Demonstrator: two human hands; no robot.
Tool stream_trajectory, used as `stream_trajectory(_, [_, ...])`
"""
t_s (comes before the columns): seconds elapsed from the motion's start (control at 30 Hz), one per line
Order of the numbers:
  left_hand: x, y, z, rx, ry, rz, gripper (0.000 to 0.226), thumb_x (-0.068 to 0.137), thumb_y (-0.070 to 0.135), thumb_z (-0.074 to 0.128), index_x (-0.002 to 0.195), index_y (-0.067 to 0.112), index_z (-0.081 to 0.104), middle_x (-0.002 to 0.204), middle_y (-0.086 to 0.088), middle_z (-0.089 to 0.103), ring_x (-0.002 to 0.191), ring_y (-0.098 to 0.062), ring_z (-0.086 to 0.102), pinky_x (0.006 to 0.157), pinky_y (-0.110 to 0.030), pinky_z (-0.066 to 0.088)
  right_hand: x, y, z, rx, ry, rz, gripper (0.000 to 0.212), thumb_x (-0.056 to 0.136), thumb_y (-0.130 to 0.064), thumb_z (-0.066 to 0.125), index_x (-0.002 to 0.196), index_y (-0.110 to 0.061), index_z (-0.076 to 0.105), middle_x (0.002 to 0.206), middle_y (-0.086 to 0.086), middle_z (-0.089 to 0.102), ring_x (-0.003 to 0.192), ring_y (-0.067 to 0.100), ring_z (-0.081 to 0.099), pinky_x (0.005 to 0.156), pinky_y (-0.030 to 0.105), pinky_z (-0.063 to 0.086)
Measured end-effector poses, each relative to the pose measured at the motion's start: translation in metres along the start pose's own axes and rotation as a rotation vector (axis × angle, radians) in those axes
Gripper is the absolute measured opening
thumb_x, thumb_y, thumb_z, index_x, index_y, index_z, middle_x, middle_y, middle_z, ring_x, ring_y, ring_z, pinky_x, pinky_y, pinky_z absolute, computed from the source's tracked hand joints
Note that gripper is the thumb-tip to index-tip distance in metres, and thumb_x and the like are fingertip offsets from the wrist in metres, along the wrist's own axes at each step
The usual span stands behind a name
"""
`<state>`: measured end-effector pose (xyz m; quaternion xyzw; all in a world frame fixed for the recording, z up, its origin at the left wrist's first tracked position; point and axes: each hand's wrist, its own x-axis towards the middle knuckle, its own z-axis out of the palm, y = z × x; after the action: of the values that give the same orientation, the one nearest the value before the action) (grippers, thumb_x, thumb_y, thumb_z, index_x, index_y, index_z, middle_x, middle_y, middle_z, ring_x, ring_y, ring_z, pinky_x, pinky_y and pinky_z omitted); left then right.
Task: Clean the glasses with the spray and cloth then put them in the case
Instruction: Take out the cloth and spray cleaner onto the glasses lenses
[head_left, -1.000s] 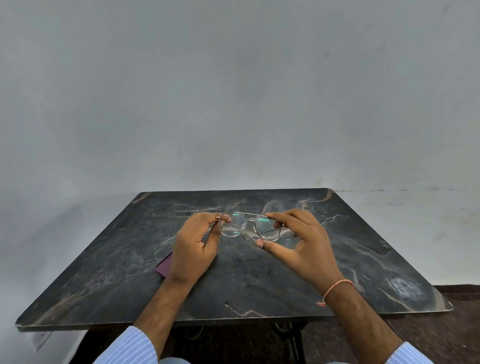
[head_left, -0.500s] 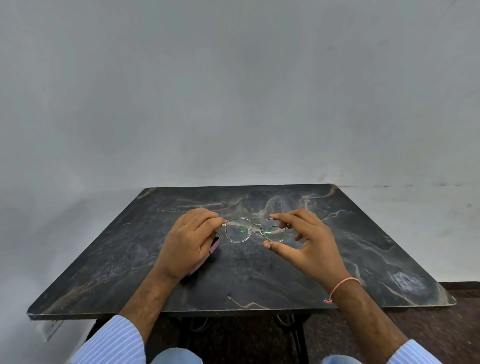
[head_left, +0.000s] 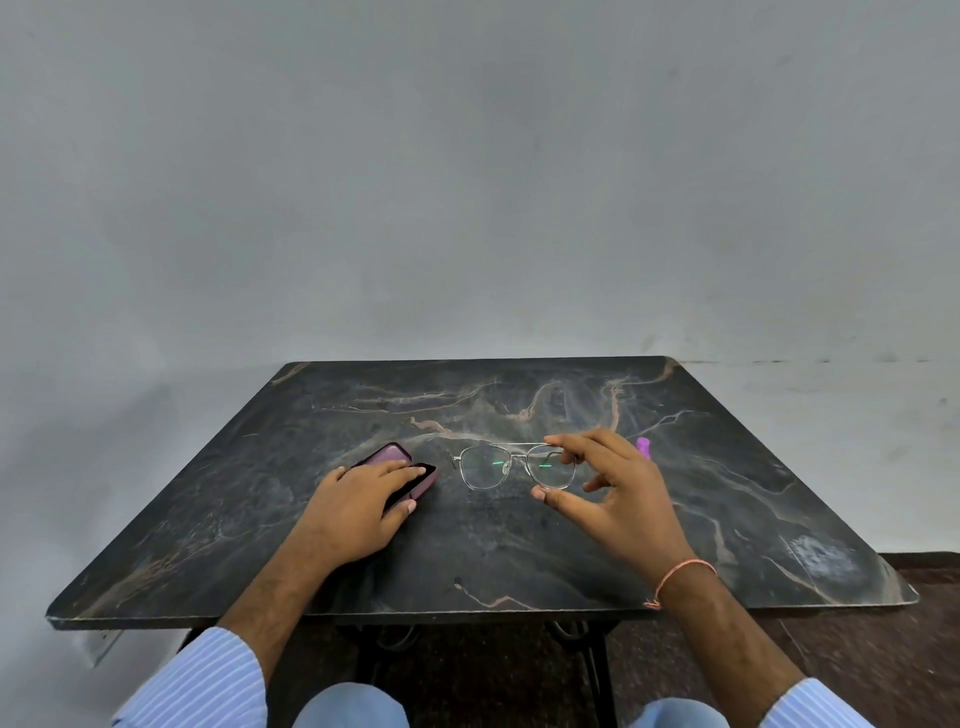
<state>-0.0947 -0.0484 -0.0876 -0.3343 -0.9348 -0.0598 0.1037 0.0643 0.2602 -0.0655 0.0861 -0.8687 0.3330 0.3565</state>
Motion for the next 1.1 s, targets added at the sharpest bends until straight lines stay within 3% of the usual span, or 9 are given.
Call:
stream_trajectory(0.27, [-0.002,-0.037,-0.001,-0.024,0.017,-0.041,0.053,0.107,0.042,0.058,0.158,0.045,0.048,0.158,0.019,0.059,0.144,-0.011,0.059,0.112,-0.039,0.053,0.002,0.002,0.004,0.004,-0.005,0.009,0.056,0.083,-0.046,0.088,0.135,-0.038,0.069,0.112,-0.022,0.064,0.111,0.011,0.065,0.077,0.031,0.063])
stream_trajectory(0.43, [0.000,-0.016,-0.001,-0.153,0.162,-0.118,0.059,0.104,0.052,0.062,0.160,0.039,0.046,0.166,0.013,0.049,0.155,-0.019,0.046,0.126,-0.059,0.037,0.004,0.002,0.003,0.015,-0.007,0.017,0.056,0.084,-0.046,0.087,0.136,-0.038,0.069,0.114,-0.021,0.065,0.112,0.011,0.066,0.078,0.030,0.064])
stream_trajectory(0.5, [-0.003,0.013,-0.003,-0.366,0.421,-0.104,0.035,0.100,0.042,0.074,0.133,0.032,0.068,0.133,0.010,0.071,0.124,-0.014,0.066,0.106,-0.038,0.054,0.005,0.002,0.003,0.024,0.003,0.025,0.056,0.083,-0.045,0.088,0.135,-0.039,0.069,0.115,-0.021,0.065,0.113,0.011,0.066,0.078,0.031,0.064])
stream_trajectory(0.57, [-0.006,0.046,-0.005,-0.610,0.572,-0.163,0.011,0.097,0.032,0.079,0.089,0.028,0.073,0.084,0.012,0.072,0.077,-0.003,0.065,0.072,-0.024,0.052,0.006,0.000,0.002,0.035,0.022,0.036,0.056,0.083,-0.044,0.089,0.135,-0.038,0.069,0.115,-0.020,0.066,0.113,0.011,0.067,0.078,0.032,0.064])
stream_trajectory(0.67, [-0.007,0.086,0.008,-0.864,0.447,-0.213,0.044,0.101,0.029,0.075,0.058,0.021,0.072,0.048,0.010,0.061,0.045,0.000,0.049,0.054,-0.023,0.041,0.008,-0.001,-0.001,0.045,0.054,0.051,0.055,0.082,-0.041,0.091,0.133,-0.038,0.070,0.114,-0.021,0.066,0.112,0.009,0.067,0.077,0.032,0.065])
stream_trajectory(0.77, [-0.003,0.108,0.021,-1.108,0.194,-0.062,0.021,0.102,0.017,0.076,0.094,0.033,0.086,0.075,0.014,0.077,0.058,0.003,0.058,0.065,-0.019,0.049,0.010,-0.002,-0.002,0.058,0.057,0.060,0.056,0.082,-0.039,0.092,0.133,-0.036,0.071,0.115,-0.022,0.065,0.111,0.009,0.067,0.077,0.031,0.065])
stream_trajectory(0.83, [0.005,0.118,0.021,-1.295,0.088,0.017,0.036,0.104,0.011,0.072,0.130,0.036,0.074,0.103,0.012,0.079,0.067,-0.001,0.059,0.065,-0.019,0.051,0.011,-0.002,-0.002,0.054,0.047,0.057,0.056,0.082,-0.038,0.092,0.134,-0.035,0.071,0.116,-0.021,0.065,0.112,0.009,0.067,0.078,0.031,0.064])
stream_trajectory(0.93, [0.020,0.128,0.013,-1.502,0.118,0.035,0.048,0.102,0.019,0.069,0.146,0.037,0.061,0.133,0.009,0.077,0.088,-0.008,0.072,0.066,-0.022,0.055,0.012,0.001,-0.001,0.056,0.034,0.067,0.057,0.083,-0.035,0.092,0.135,-0.034,0.070,0.119,-0.019,0.064,0.112,0.009,0.067,0.079,0.029,0.064])
stream_trajectory(1.1, [0.036,0.138,0.014,-1.661,0.167,-0.010,0.046,0.101,0.023,0.072,0.139,0.049,0.069,0.109,0.005,0.080,0.088,-0.007,0.072,0.089,-0.039,0.059,0.013,0.004,0.005,0.039,-0.014,0.076,0.058,0.084,-0.036,0.090,0.138,-0.036,0.069,0.121,-0.020,0.062,0.116,0.009,0.065,0.082,0.028,0.064])
